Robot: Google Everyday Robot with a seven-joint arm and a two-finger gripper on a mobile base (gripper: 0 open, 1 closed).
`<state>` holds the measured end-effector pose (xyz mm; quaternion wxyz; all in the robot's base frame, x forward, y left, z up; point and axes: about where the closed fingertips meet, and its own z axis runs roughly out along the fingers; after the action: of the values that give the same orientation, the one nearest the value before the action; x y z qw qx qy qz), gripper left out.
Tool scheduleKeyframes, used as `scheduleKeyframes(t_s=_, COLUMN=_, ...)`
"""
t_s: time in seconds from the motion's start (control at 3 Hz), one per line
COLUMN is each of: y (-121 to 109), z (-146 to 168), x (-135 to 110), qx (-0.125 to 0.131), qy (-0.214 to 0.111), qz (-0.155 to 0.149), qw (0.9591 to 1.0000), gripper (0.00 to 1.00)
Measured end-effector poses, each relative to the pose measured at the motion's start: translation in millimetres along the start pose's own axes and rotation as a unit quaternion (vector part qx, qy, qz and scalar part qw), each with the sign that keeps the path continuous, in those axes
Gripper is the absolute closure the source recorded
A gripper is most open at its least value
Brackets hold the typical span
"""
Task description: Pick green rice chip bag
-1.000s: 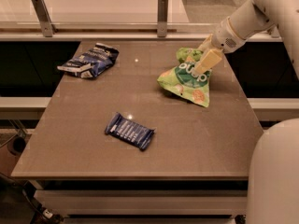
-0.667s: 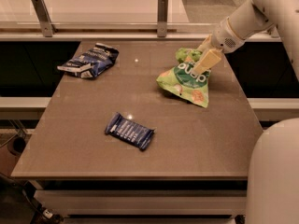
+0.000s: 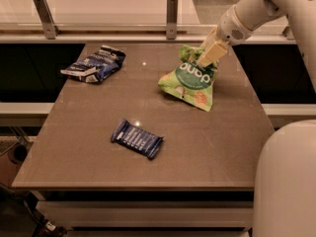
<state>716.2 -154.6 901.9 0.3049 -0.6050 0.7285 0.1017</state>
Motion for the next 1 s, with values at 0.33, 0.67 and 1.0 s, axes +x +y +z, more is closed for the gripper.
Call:
scheduleKeyframes(t_s=0.33, y=-6.0, z=-7.5, x=-16.2, qx=0.013, qy=-0.006, qz=-0.013, qw=0.9998, gripper=1.00)
scheduleKeyframes(t_s=0.67, y=-11.6, z=-20.2, x=-30.0, qx=0.030, qy=-0.019, qz=-0.025, qw=0.9991, gripper=1.00)
scheduleKeyframes(t_s=1.0, y=-17.3, z=-35.6, x=-42.8, qx=0.049, qy=-0.032, qz=-0.035, qw=0.9977, gripper=1.00)
